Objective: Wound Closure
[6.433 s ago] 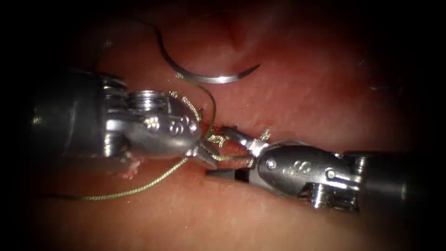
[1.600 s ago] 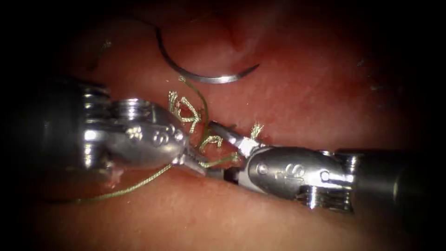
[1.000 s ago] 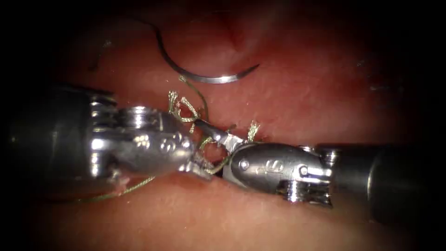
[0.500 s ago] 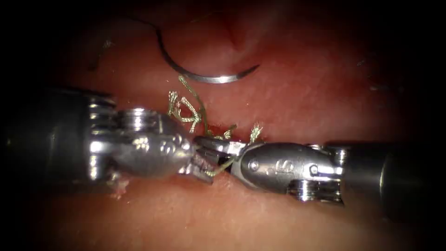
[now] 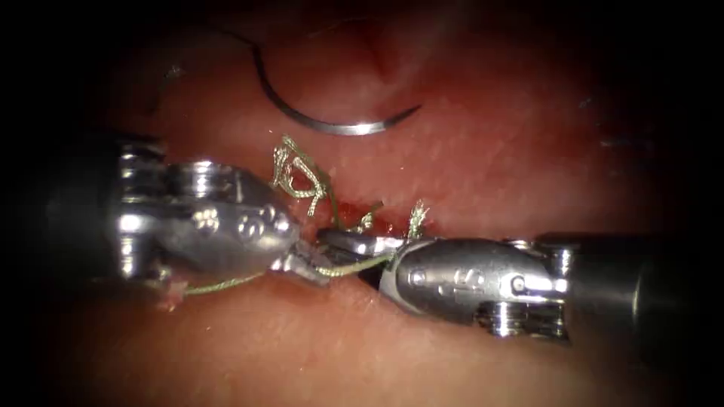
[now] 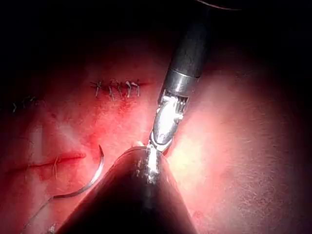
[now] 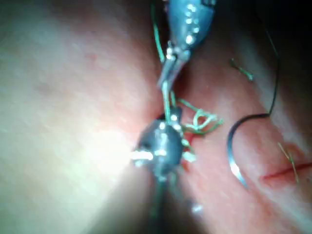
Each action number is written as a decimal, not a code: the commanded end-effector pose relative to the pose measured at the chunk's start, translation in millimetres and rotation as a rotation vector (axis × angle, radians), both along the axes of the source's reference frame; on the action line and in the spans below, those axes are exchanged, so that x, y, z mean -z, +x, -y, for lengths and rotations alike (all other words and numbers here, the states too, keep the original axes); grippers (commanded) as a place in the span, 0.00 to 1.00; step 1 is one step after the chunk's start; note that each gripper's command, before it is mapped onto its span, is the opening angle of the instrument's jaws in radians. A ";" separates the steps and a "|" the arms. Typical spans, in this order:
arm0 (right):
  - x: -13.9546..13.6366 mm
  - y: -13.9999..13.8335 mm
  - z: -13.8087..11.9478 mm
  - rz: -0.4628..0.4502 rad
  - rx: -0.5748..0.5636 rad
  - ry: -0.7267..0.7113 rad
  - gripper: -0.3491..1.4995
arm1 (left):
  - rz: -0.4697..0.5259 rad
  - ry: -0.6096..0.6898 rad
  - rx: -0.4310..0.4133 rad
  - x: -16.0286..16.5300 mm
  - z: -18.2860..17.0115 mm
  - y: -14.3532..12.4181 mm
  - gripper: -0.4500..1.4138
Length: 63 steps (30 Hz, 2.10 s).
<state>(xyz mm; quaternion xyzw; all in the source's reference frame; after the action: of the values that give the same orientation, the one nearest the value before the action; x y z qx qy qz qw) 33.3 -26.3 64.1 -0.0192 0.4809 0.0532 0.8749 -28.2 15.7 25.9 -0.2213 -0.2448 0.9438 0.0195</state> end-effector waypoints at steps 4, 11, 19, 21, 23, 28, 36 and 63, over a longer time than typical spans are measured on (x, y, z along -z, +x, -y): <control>-0.6 0.8 -0.2 -0.042 -0.007 -0.009 0.00 | 0.000 -0.015 0.001 0.1 -1.1 0.8 0.00; -0.6 0.4 0.1 -0.048 -0.018 -0.006 0.31 | -0.015 -0.042 0.015 1.0 -3.2 4.0 0.00; 0.4 -0.2 0.0 -0.055 -0.117 0.112 0.99 | -0.045 -0.060 0.049 -0.3 -5.0 6.8 0.00; 1.2 -0.8 0.1 -0.063 -0.111 0.124 0.99 | -0.051 -0.061 0.055 -1.0 -5.4 7.5 0.00; 2.3 -1.5 0.0 -0.068 -0.105 0.133 0.99 | -0.058 -0.061 0.061 -1.9 -5.8 8.3 0.00; 5.5 -5.1 -0.1 -0.075 -0.068 0.165 0.99 | -0.088 -0.071 0.094 -5.2 -7.3 10.7 0.00; 7.3 -12.0 -2.1 -0.045 -0.103 0.163 0.99 | -0.117 -0.050 0.135 -12.5 -8.3 11.8 0.00; 4.7 -15.6 -3.3 -0.007 -0.163 0.146 0.97 | -0.166 0.173 0.236 -19.5 -5.0 10.9 0.73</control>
<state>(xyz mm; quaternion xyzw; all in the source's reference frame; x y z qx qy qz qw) 16.9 -22.9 58.8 0.0057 0.4746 0.1597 0.8656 -16.9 19.7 45.1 -0.1654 -0.3046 0.9231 0.1664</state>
